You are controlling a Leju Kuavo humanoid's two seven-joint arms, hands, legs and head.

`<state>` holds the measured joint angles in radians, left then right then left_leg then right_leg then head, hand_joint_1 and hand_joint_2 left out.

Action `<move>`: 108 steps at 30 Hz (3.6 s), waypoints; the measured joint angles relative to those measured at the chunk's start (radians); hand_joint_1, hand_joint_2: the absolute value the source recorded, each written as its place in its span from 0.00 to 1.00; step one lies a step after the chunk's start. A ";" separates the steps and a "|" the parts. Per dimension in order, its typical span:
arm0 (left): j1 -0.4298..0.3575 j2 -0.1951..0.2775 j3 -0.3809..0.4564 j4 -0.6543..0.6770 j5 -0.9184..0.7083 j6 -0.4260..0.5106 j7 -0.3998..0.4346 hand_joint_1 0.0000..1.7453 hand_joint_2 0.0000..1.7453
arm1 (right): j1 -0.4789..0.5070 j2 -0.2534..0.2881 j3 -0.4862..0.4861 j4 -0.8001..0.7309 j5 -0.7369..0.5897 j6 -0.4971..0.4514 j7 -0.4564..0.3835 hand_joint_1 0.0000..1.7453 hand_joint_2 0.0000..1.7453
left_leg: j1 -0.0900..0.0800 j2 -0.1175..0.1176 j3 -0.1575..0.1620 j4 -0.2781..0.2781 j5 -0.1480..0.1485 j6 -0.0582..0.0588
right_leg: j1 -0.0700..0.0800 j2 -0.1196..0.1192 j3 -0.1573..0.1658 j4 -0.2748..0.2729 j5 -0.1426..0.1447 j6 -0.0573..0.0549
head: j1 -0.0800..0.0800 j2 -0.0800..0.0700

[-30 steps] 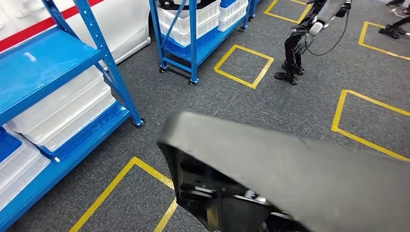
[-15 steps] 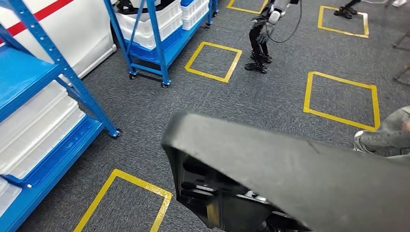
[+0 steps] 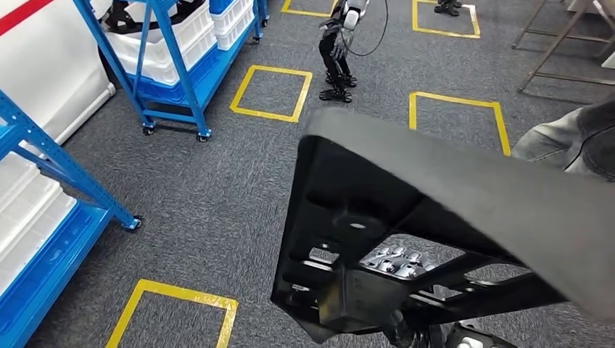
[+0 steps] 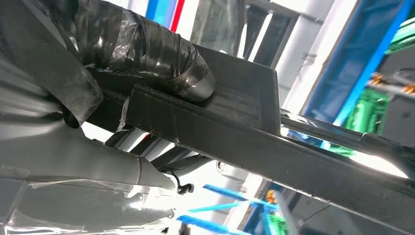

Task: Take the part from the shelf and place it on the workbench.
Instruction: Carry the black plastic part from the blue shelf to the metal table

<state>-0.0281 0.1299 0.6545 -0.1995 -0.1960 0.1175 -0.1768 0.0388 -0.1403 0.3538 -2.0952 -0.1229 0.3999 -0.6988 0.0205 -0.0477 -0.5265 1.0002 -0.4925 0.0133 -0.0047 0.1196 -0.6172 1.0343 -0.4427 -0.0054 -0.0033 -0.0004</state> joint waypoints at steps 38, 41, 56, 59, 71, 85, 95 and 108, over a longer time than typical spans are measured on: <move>0.005 -0.010 0.055 -0.003 -0.014 0.002 0.028 0.00 0.00 | 0.087 0.026 -0.004 -0.009 0.086 -0.063 0.009 1.00 1.00 | -0.008 0.107 -0.005 -0.002 0.002 0.020 | -0.001 -0.118 -0.090 0.234 -0.118 0.017 | 0.000 0.000; 0.005 -0.011 0.055 -0.003 -0.016 0.002 0.033 0.00 0.00 | 0.092 0.026 -0.001 -0.015 0.090 -0.068 0.011 1.00 1.00 | -0.011 0.138 0.007 -0.002 -0.007 0.011 | 0.010 -0.171 0.018 0.035 -0.038 0.001 | 0.000 0.000; 0.015 -0.041 0.081 -0.004 -0.017 0.023 0.042 0.00 0.00 | 0.057 0.026 0.013 -0.012 0.044 -0.034 0.030 1.00 1.00 | 0.003 0.006 -0.043 0.075 -0.010 -0.031 | 0.006 -0.030 0.047 -0.018 -0.023 -0.028 | 0.000 0.000; 0.014 -0.046 0.086 -0.004 -0.022 0.042 0.068 0.00 0.00 | 0.056 0.025 0.008 -0.008 0.037 -0.015 0.029 1.00 1.00 | 0.001 -0.014 -0.017 0.011 0.000 -0.017 | 0.005 0.003 0.035 -0.012 -0.022 -0.009 | 0.000 0.000; 0.015 -0.067 0.089 -0.005 -0.073 0.104 0.089 0.00 0.00 | 0.061 0.020 -0.002 0.004 0.041 -0.004 0.042 1.00 1.00 | -0.009 0.135 0.001 0.002 -0.007 0.012 | 0.011 -0.162 0.002 0.066 -0.046 0.005 | 0.000 0.000; 0.014 -0.065 0.105 -0.006 -0.056 -0.047 0.041 0.00 0.00 | 0.064 0.020 0.011 0.017 0.074 -0.011 0.051 1.00 1.00 | 0.001 0.040 -0.080 0.170 -0.051 -0.035 | 0.005 -0.047 0.054 -0.024 -0.024 -0.030 | 0.000 0.000; 0.010 -0.062 0.134 -0.006 -0.045 -0.105 0.005 0.00 0.00 | 0.068 0.020 0.027 0.018 0.100 -0.033 0.031 1.00 1.00 | 0.005 0.043 -0.011 -0.001 0.008 0.014 | 0.000 -0.088 -0.037 0.138 -0.113 0.023 | 0.001 0.000; 0.003 -0.063 0.145 -0.006 -0.088 -0.102 -0.046 0.00 0.00 | 0.074 0.023 0.069 0.003 0.128 -0.081 0.036 1.00 1.00 | -0.004 0.139 0.014 0.020 -0.040 -0.027 | 0.008 -0.147 0.047 -0.025 -0.028 -0.018 | 0.001 0.000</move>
<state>-0.0249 0.0670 0.8000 -0.2056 -0.2837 0.0155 -0.2225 0.1126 -0.1170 0.4232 -2.0921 0.0050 0.3185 -0.6631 0.0169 0.0916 -0.5121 1.0206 -0.5324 -0.0133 0.0030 -0.0274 -0.5703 1.0091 -0.4705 -0.0239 -0.0024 -0.0004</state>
